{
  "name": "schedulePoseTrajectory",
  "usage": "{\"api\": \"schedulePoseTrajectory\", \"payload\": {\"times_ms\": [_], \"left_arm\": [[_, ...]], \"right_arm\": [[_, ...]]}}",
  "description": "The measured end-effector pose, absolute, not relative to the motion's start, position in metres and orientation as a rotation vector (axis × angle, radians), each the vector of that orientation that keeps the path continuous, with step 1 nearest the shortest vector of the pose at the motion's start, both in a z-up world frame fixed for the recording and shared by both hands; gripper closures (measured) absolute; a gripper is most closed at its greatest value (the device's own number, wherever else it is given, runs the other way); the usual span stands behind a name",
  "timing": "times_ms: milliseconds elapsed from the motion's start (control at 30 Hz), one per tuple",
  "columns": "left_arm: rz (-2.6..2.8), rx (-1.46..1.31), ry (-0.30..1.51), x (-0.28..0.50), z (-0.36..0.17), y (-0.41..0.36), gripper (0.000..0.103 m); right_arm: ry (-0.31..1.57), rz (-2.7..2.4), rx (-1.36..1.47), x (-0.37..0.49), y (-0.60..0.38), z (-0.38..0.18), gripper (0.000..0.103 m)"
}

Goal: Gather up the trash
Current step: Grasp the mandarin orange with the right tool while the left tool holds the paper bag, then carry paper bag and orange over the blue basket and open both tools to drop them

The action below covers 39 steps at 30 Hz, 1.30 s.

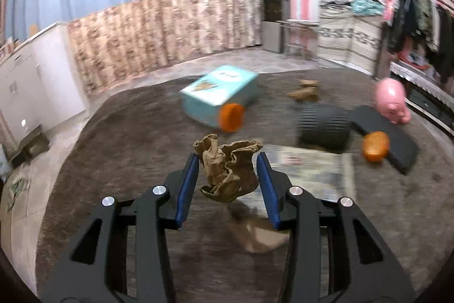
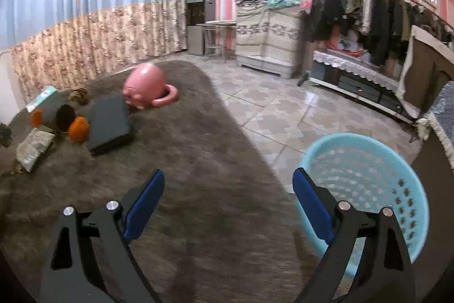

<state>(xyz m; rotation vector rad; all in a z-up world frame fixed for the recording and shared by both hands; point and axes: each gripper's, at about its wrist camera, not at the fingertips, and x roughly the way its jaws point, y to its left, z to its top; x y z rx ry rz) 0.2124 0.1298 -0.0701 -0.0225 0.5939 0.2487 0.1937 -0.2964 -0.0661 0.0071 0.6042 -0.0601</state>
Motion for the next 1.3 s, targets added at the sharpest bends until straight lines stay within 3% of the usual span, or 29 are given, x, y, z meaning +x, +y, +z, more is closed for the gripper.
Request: {"api": "schedulePoseTrajectory", "payload": {"times_ms": [467,767,900,1033,1167,1300], "left_arm": [[0.31,-0.148,0.631,0.221,-0.094,0.17,0.062],[0.315,-0.173,0.64,0.223,-0.098,0.171,0.061],[0.312,-0.175,0.639,0.223,-0.098,0.171,0.061],[0.309,-0.177,0.639,0.223,-0.098,0.171,0.061],[0.306,-0.171,0.636,0.224,-0.099,0.17,0.061],[0.305,-0.172,0.635,0.224,-0.099,0.169,0.061]], "right_arm": [[0.615,0.163,-0.169,0.254,-0.138,-0.078,0.013],[0.64,0.167,-0.287,0.287,-0.094,-0.083,0.016],[0.69,0.185,-0.316,0.297,-0.08,-0.094,0.035],[0.702,0.196,-0.357,0.299,-0.07,-0.101,0.044],[0.702,0.231,-0.369,0.297,-0.065,-0.1,0.069],[0.685,0.245,-0.294,0.29,-0.08,-0.091,0.075]]}}
